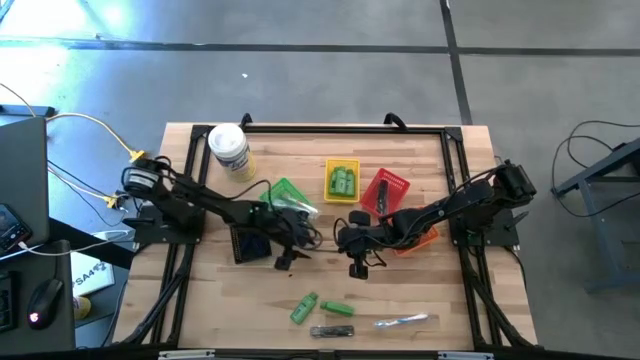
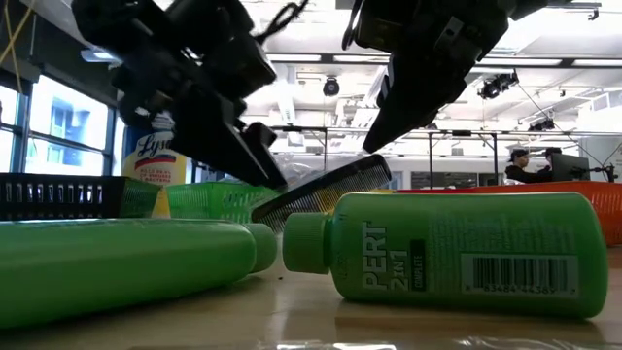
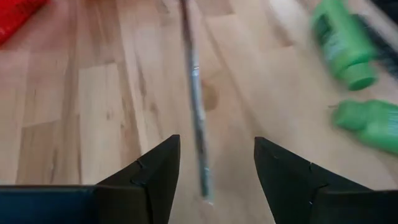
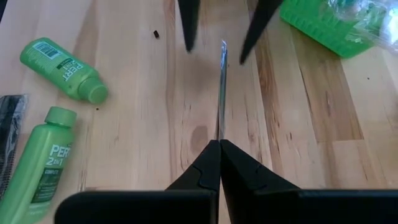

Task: Pick & Place Travel size toiletries

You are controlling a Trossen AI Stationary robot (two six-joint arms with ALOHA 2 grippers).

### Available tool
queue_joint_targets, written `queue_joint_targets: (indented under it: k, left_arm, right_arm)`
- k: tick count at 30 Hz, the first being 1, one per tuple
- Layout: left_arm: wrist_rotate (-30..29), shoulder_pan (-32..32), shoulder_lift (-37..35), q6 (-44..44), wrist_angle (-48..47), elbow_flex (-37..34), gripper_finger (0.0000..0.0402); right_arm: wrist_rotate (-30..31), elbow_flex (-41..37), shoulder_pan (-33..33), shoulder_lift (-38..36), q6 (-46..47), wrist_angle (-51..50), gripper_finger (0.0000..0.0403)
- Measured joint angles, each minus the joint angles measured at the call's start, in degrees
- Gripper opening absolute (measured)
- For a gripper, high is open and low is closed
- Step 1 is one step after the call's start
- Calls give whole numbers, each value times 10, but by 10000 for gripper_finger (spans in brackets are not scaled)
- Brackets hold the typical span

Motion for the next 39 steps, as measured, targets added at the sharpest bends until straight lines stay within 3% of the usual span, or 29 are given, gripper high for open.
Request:
queue_joint_targets:
  k: [4,20,29,36,39]
  left_arm:
    - [-32,0,17,0,-5,9,200]
    - [-51,0,24,12,0,9,190]
    - [-56,0,24,26,2,9,116]
    - [-56,0,41,29,22,9,15]
    - [-61,0,45,30,20,9,14]
  right_arm:
    - [1,0,0,0,0,0,2]
    - [7,0,0,0,-2,34,2]
    - [8,0,0,0,-5,49,2]
    - [16,0,0,0,-5,51,2]
    - [16,0,0,0,-7,51,2]
